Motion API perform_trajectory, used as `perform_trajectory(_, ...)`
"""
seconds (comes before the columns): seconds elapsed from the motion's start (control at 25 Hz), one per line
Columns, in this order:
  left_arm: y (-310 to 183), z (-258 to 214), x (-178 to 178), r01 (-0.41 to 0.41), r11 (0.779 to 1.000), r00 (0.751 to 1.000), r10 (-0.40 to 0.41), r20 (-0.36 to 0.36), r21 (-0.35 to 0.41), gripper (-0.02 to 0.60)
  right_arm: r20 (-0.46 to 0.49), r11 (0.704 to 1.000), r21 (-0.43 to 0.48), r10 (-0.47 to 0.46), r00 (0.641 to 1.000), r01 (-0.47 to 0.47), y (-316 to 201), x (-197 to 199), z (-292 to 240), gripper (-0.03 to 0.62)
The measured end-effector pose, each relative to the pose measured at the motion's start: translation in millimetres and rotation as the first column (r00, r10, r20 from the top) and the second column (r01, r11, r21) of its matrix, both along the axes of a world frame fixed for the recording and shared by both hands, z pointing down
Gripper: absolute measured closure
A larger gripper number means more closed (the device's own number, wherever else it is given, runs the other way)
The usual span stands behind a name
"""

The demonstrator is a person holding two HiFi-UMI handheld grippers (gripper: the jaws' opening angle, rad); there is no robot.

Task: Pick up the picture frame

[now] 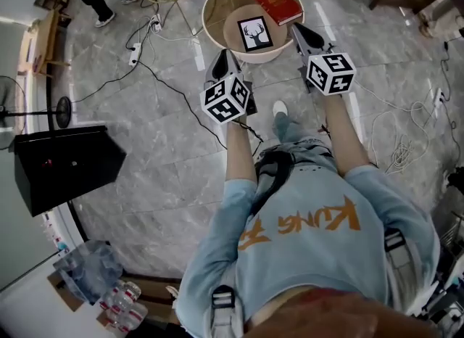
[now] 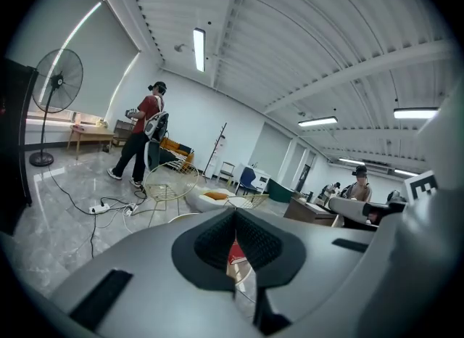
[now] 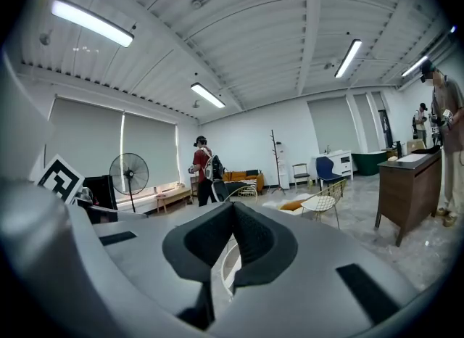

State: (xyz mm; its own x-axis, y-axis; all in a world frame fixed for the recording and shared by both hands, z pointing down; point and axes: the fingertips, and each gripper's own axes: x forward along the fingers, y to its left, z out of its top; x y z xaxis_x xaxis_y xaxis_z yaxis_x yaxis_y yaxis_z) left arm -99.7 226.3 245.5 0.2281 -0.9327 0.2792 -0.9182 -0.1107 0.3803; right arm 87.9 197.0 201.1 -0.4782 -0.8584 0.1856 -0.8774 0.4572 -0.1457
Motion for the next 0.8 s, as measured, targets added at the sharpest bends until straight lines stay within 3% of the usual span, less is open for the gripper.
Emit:
perform_trajectory(0.2, -78, 0, 35, -0.036, 0.999, 0.999, 0.036, 0.036, -0.010, 0.561, 0.026, 0.999, -0.017, 0.032, 0.999, -0.032, -78, 37, 6, 0.597)
perform_trajectory(0.48, -159, -6, 62, -0.042, 0.999, 0.995, 0.044, 0.095, -0.018, 0.561, 0.080, 0.999, -0.037, -0.010, 0.997, 0.013, -175, 39, 11, 0.595)
perform_trajectory(0.6, -173, -3, 64, -0.042, 0.999, 0.992, 0.045, 0.120, -0.024, 0.561, 0.091, 0.998, -0.052, -0.039, 0.995, 0.043, -194, 29, 20, 0.596)
perform_trajectory(0.8, -193, 14, 46, -0.006, 0.998, 0.995, 0.012, 0.101, -0.056, 0.561, 0.088, 0.995, -0.080, -0.060, 0.994, 0.067, -218, 15, 36, 0.597)
